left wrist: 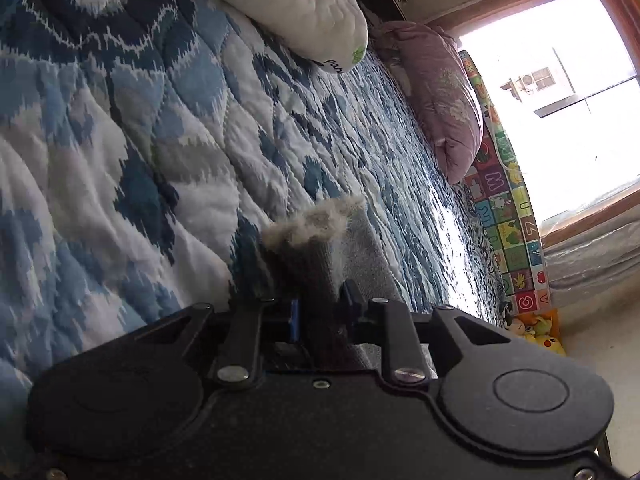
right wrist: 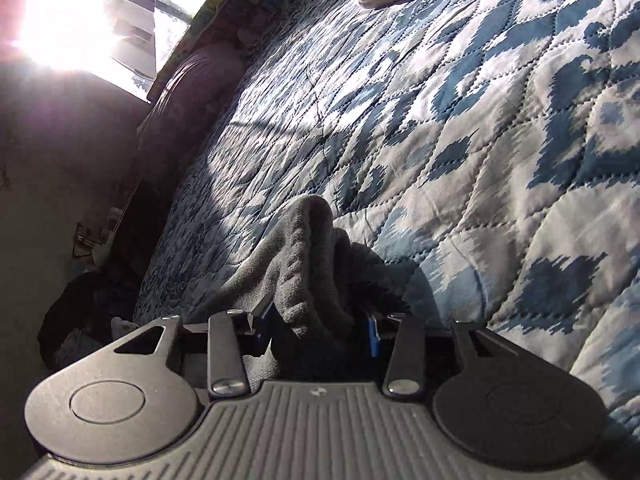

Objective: Fold clothes

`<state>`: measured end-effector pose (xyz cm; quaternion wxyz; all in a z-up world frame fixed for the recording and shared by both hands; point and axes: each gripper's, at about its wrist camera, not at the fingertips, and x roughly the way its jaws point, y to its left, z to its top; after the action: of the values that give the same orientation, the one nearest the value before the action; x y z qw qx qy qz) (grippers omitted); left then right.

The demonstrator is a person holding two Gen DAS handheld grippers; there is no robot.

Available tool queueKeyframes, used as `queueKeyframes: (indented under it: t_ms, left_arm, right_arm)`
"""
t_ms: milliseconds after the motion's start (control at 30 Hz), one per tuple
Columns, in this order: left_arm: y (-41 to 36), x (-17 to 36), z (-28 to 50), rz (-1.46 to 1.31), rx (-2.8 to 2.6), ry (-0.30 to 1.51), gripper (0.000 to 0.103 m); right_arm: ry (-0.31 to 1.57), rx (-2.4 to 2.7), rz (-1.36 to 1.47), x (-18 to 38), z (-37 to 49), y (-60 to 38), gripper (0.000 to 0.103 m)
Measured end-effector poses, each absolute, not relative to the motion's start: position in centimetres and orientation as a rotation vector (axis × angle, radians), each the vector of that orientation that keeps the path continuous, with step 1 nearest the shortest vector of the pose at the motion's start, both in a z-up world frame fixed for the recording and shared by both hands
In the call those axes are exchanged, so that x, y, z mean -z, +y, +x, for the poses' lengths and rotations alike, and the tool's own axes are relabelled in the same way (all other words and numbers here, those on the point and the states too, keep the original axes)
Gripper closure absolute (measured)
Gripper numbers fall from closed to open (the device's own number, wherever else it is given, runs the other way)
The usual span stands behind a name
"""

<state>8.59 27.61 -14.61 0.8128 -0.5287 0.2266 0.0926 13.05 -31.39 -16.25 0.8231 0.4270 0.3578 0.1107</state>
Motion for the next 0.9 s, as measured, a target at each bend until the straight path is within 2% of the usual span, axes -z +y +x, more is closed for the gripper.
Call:
queueKeyframes:
  t_ms: [33, 67, 100, 133, 233, 300, 367, 400, 433, 500, 700, 900]
  left_arm:
    - [27.8, 14.5, 8.1, -1.144, -0.179, 0.483, 0.077]
    - [28.0, 14.3, 7.7, -1.153, -0.158, 0.481, 0.074]
    - [28.0, 14.0, 7.4, -1.146, -0.131, 0.473, 0.062]
    - [27.8, 13.8, 7.3, -1.135, -0.112, 0.468, 0.053]
    - [27.0, 13.5, 7.8, -1.079, -0.113, 0.479, 0.051]
    - [26.5, 13.3, 8.2, -1.041, -0.113, 0.486, 0.051]
    - [26.0, 13.2, 8.9, -0.996, -0.116, 0.495, 0.051]
    - [25.7, 13.4, 9.4, -0.97, -0.128, 0.502, 0.059]
    - [25.7, 13.6, 9.7, -0.961, -0.141, 0.512, 0.076]
    - [25.8, 13.7, 9.8, -0.977, -0.145, 0.506, 0.086]
    - [23.1, 9.3, 9.3, -0.826, -0.126, 0.433, 0.09]
    - [15.2, 2.8, 9.0, -0.443, -0.056, 0.35, 0.09]
  right_arm:
    - [0.745, -0.238, 0.918, 16.2, 12.8, -31.5, 0.057]
    - [0.734, -0.238, 0.901, 15.9, 12.6, -31.5, 0.051]
    - [0.724, -0.242, 0.857, 15.4, 12.5, -31.3, 0.043]
    - [0.719, -0.248, 0.807, 15.1, 12.4, -31.1, 0.041]
    - [0.714, -0.278, 0.73, 15.3, 12.3, -31.1, 0.043]
    - [0.696, -0.287, 0.744, 15.9, 12.0, -31.7, 0.053]
    - [0.685, -0.297, 0.757, 16.3, 11.8, -32.2, 0.054]
    - [0.682, -0.303, 0.756, 16.4, 11.8, -32.3, 0.055]
    - [0.684, -0.303, 0.748, 16.4, 11.8, -32.2, 0.055]
    - [0.683, -0.302, 0.736, 16.4, 11.8, -32.1, 0.055]
    - [0.658, -0.31, 0.738, 16.8, 11.6, -32.1, 0.056]
    - [0.643, -0.322, 0.752, 16.9, 11.5, -32.4, 0.056]
